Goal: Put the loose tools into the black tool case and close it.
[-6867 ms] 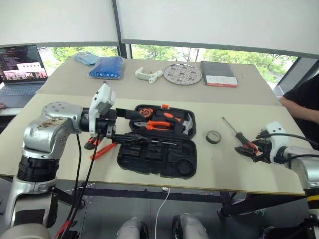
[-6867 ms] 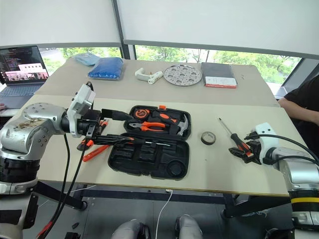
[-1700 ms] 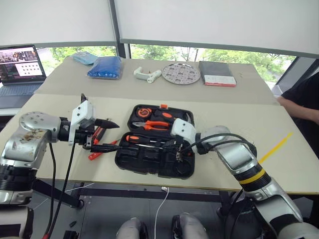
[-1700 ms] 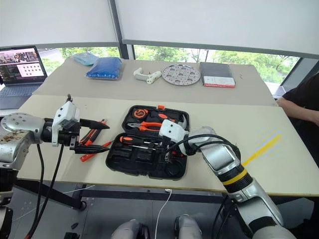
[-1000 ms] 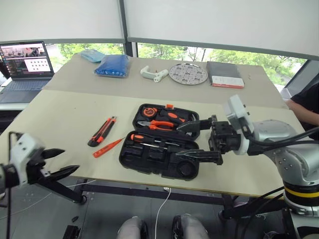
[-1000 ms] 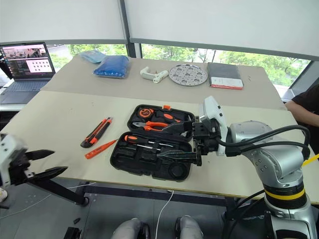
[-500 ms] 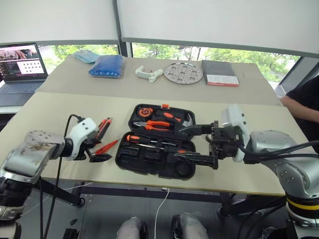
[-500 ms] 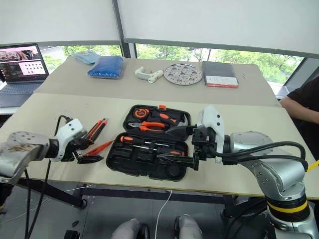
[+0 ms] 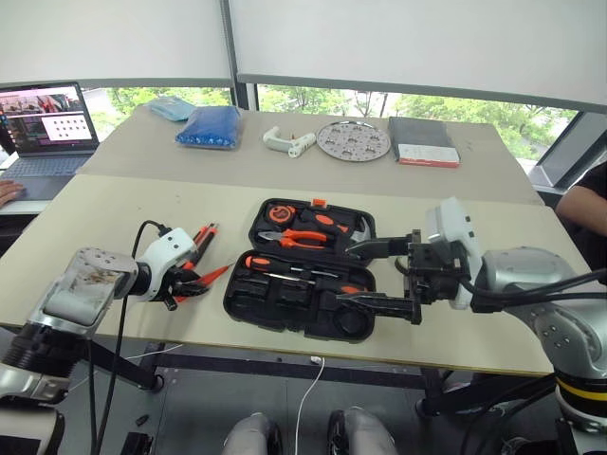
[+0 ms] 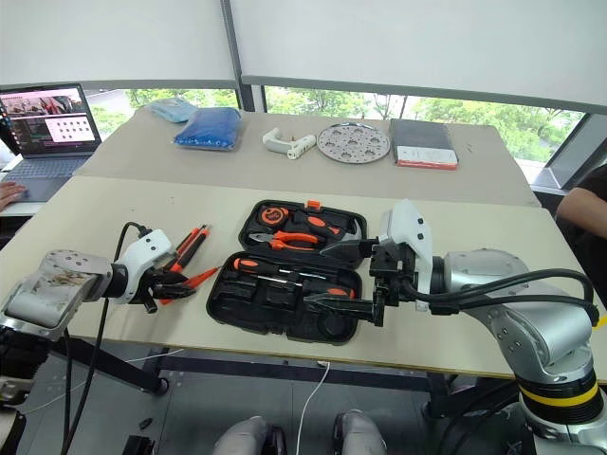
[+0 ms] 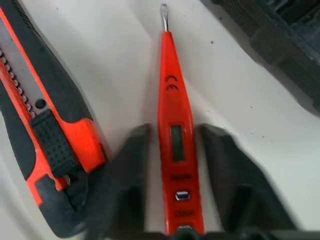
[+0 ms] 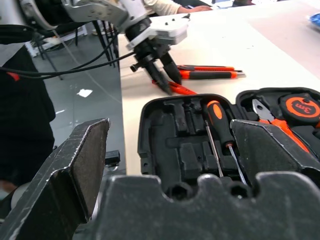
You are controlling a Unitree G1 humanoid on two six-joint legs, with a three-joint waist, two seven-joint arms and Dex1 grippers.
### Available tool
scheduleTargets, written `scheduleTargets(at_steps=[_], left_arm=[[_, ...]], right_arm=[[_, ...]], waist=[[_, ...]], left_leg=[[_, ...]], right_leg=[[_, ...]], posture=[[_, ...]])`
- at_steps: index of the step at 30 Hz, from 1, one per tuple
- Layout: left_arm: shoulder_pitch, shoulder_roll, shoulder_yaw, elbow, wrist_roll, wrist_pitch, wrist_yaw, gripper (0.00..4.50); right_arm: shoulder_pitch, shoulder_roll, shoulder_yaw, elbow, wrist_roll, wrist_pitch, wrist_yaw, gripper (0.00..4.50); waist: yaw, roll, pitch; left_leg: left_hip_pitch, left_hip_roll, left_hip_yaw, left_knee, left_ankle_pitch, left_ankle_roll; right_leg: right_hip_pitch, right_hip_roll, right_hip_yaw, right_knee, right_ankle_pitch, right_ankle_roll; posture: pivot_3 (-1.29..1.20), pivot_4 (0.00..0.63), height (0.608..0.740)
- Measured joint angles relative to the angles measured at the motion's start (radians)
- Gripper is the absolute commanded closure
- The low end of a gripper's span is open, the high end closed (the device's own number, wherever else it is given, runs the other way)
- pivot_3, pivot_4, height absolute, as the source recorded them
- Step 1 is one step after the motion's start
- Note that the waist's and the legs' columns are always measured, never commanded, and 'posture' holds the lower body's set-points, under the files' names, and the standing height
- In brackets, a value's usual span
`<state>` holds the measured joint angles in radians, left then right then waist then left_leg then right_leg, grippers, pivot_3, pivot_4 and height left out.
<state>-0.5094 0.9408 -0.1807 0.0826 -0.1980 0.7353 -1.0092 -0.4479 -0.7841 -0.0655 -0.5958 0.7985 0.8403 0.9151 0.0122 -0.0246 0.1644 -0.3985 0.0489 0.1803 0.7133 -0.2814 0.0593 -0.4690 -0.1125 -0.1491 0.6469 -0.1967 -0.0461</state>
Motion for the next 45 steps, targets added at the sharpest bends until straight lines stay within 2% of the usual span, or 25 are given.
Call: scheduleTargets(at_steps=[8,11,14,17,21,25,32,43,45], left_arm=[[-0.035,0.015,0.004,0.072,0.008,-0.042,-0.057,4.08],[-0.089,0.042,0.01,0.092,0.007,-0.133,-0.135,4.08],[-0.184,0.05,0.013,0.1,-0.008,-0.309,-0.294,4.08],[-0.283,0.008,0.002,0.117,-0.037,-0.392,-0.433,4.08],[-0.346,-0.087,-0.107,0.175,0.011,-0.517,-0.559,4.08],[-0.375,-0.174,-0.199,0.291,0.097,-0.632,-0.591,4.08],[-0.435,-0.273,-0.234,0.43,0.196,-0.713,-0.575,4.08],[-0.444,-0.334,-0.233,0.51,0.235,-0.725,-0.581,4.08],[-0.444,-0.337,-0.233,0.514,0.235,-0.728,-0.583,3.07]], right_arm=[[0.066,-0.083,0.0,-0.009,0.009,0.0,0.031,0.0],[0.123,-0.124,-0.006,-0.03,0.009,-0.001,0.049,0.0],[0.168,-0.141,-0.016,-0.056,0.004,-0.019,0.06,0.0],[0.194,-0.144,-0.023,-0.068,-0.007,-0.035,0.056,0.0],[0.213,-0.15,-0.025,-0.083,-0.026,-0.047,0.04,0.0],[0.225,-0.148,-0.026,-0.091,-0.029,-0.047,0.014,0.0],[0.238,-0.137,-0.029,-0.122,-0.027,-0.047,-0.039,0.0],[0.258,-0.129,-0.057,-0.125,-0.023,-0.047,-0.088,0.0],[0.258,-0.128,-0.057,-0.125,-0.023,-0.047,-0.09,0.0]], waist=[[-0.001,-0.001,0.0],[0.0,-0.002,0.001],[0.005,-0.002,0.001],[0.006,-0.002,0.001],[0.005,-0.002,0.001],[-0.002,-0.002,0.001],[0.0,-0.002,0.001],[-0.001,-0.002,0.001],[-0.001,-0.002,0.001]], left_leg=[[-0.002,0.0,-0.001,0.0,0.0,0.0],[-0.005,0.0,-0.001,0.001,0.0,0.001],[-0.006,0.0,-0.001,0.003,0.0,0.001],[-0.006,-0.001,-0.001,0.004,0.0,0.002],[-0.006,-0.001,-0.001,0.006,0.0,0.003],[-0.007,0.001,-0.001,0.008,0.0,0.003],[-0.008,0.001,-0.002,0.009,-0.001,0.005],[-0.009,0.001,-0.002,0.014,-0.003,0.009],[-0.009,0.001,-0.002,0.014,-0.004,0.009]], right_leg=[[-0.001,-0.001,-0.001,0.0,0.0,0.0],[-0.003,0.0,-0.002,0.0,0.0,0.0],[-0.003,0.0,-0.002,-0.001,0.0,0.0],[-0.002,0.0,-0.002,-0.001,0.0,0.0],[-0.002,0.002,-0.002,0.0,0.0,0.001],[-0.002,0.003,-0.002,0.0,0.0,0.0],[-0.002,0.002,-0.002,0.0,0.0,0.001],[-0.002,0.002,-0.002,0.0,0.001,0.001],[-0.002,0.002,-0.001,0.0,0.001,0.002]], posture=[[0.0,0.15,0.718],[0.0,0.15,0.718],[0.0,0.15,0.718],[0.0,0.15,0.718],[0.0,0.15,0.718],[0.0,0.15,0.718],[0.0,0.15,0.718],[0.0,0.15,0.718],[0.0,0.15,0.718]])
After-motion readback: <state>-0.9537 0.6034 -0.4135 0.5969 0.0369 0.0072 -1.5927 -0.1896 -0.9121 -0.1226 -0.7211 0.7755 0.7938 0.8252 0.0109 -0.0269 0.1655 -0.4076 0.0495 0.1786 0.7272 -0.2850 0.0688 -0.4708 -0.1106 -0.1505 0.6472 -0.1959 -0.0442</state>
